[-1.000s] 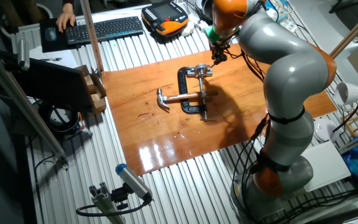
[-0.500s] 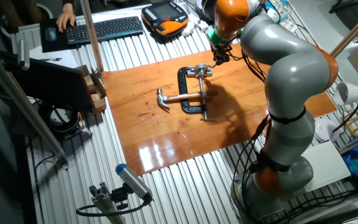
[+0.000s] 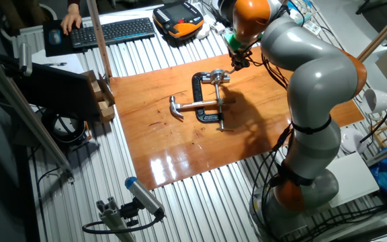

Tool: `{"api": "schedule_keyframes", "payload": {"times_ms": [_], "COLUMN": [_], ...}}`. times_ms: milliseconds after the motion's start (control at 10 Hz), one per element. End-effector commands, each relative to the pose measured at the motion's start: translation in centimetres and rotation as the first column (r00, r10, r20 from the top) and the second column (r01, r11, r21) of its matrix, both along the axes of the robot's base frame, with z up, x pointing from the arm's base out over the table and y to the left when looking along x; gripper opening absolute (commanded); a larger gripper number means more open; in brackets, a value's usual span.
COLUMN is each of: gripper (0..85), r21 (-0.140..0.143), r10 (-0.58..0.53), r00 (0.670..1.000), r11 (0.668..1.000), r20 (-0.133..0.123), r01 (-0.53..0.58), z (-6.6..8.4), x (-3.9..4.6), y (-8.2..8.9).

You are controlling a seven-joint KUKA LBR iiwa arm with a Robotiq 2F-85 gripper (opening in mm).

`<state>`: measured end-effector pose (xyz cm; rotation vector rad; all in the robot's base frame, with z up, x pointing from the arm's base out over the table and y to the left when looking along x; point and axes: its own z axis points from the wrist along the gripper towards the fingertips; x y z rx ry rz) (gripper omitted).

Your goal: Pull up the lever

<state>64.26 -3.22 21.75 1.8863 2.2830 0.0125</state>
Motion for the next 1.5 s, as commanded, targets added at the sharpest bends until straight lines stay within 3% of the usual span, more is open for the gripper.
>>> {"api": "schedule_keyframes", "payload": {"times_ms": [0,200,400,600,900,1000,1200,1400], "gripper": [0.0,0.0,0.0,0.0,0.0,0.0,0.0,0.0], "r21": [0.0,-0.002,0.002,-0.015,-0.037,-0.041,-0.023,-0.014], "r10": [0.005,-0.003,-0.027,-0.089,-0.129,-0.13,-0.105,-0.074], "r00": [1.0,1.0,0.999,0.995,0.991,0.991,0.993,0.997], "r11": [1.0,1.0,1.0,0.996,0.991,0.991,0.994,0.997], "r20": [0.01,0.009,-0.021,-0.043,-0.035,-0.041,-0.054,-0.037], "r01": [-0.005,0.003,0.027,0.088,0.128,0.128,0.104,0.074], "z": [0.0,0.0,0.0,0.1,-0.3,0.0,1.1,0.7], "x": [0.0,0.0,0.0,-0.02,-0.57,-0.67,-0.46,-0.72], "y": [0.0,0.0,0.0,0.1,2.4,2.2,0.4,-1.1]}}
